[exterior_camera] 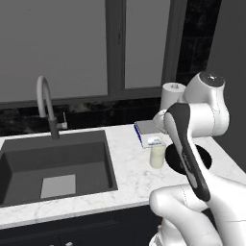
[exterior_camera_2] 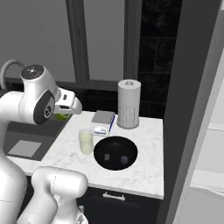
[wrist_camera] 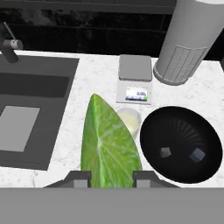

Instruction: Grab a lemon wedge from the fridge and one ice cube from the ice bowl, and put them in the glass of lemonade.

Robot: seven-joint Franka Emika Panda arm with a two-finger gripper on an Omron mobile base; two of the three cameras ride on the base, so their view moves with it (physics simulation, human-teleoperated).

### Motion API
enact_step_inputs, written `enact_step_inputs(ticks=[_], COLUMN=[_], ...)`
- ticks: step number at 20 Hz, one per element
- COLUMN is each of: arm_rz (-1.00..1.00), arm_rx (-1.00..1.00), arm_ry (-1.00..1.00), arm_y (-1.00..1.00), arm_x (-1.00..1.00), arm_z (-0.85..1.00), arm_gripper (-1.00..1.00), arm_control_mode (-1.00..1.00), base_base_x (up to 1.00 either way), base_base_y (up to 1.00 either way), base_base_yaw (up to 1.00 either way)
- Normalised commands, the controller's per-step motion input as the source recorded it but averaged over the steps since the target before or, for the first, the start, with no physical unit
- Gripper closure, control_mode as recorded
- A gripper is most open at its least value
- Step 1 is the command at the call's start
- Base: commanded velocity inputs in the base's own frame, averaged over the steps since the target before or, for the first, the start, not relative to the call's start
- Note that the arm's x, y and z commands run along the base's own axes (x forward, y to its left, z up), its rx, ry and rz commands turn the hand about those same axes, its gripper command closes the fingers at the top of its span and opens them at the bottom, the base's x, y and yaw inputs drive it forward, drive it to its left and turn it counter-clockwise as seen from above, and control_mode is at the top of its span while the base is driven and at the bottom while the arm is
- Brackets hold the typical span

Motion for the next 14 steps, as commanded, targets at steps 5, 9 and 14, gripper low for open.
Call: enact_step_inputs(ticks=[5, 9, 14], arm_rz=[0.00, -0.01, -0.01], arm_rx=[0.00, 0.00, 0.01], arm_ry=[0.17, 0.18, 0.02], arm_y=[-0.17, -0.16, 0.00], arm_x=[0.48, 0.37, 0.34], arm_z=[-0.01, -0.09, -0.01], arm_gripper=[1.00, 1.00, 1.00], arm_control_mode=[-1.00, -1.00, -1.00], base_base_x=[0.00, 0.00, 0.00], base_base_y=[0.00, 0.00, 0.00], base_base_yaw=[0.00, 0.00, 0.00])
